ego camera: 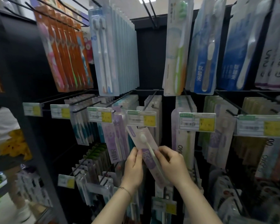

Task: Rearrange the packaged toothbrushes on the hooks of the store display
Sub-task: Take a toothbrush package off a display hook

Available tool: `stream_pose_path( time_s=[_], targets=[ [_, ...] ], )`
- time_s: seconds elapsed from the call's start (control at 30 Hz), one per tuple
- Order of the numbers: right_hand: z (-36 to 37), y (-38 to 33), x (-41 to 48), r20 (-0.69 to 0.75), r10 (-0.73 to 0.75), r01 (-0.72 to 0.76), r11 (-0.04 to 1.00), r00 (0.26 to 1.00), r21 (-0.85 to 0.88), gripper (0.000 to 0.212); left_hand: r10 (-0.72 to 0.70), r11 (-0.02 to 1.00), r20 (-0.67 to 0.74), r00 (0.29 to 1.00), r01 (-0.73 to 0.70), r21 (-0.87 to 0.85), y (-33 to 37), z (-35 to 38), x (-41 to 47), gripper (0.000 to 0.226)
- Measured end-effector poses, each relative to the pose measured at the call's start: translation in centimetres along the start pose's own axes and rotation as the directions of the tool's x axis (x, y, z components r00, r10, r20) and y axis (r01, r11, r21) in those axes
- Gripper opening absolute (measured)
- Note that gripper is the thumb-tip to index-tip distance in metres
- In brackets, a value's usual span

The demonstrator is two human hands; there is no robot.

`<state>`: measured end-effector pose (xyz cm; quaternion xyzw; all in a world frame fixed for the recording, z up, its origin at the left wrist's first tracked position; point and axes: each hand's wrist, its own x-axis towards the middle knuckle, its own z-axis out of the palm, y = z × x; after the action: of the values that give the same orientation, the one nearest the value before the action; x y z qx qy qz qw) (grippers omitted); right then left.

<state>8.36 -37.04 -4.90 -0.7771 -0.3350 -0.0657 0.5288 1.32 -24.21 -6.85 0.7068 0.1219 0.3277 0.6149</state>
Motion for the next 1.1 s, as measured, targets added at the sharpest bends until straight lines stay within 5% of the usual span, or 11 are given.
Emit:
stream_pose_path(
  time_s=[0.47, 0.6, 0.8, 1.1],
  targets=[
    [-0.5, 0.1, 1.3, -0.201, -0.056, 0.063, 0.997, 0.978, 0.031, 0.021, 0.126, 0.992, -0.045, 0.991, -0.127, -0.004, 2.2, 0.7, 2.9, 0.019],
    [0.3, 1.0, 1.2, -0.183, -0.027, 0.034, 0.999, 0.983, 0.036, 0.018, 0.106, 0.994, -0.144, 0.984, -0.106, 0.011, 1.1, 0.4, 4.2, 0.016],
    [0.3, 1.1, 1.5, -0.146, 0.014, 0.001, 0.995, 0.989, 0.102, 0.019, 0.035, 0.999, -0.023, 0.999, -0.035, 0.013, 1.9, 0.5, 6.2, 0.023],
    [0.1, 1.0, 1.8, -0.138, 0.049, -0.033, 0.993, 0.989, 0.117, 0.018, 0.096, 0.995, -0.092, 0.991, -0.098, -0.017, 3.0, 0.8, 6.1, 0.015]
  ],
)
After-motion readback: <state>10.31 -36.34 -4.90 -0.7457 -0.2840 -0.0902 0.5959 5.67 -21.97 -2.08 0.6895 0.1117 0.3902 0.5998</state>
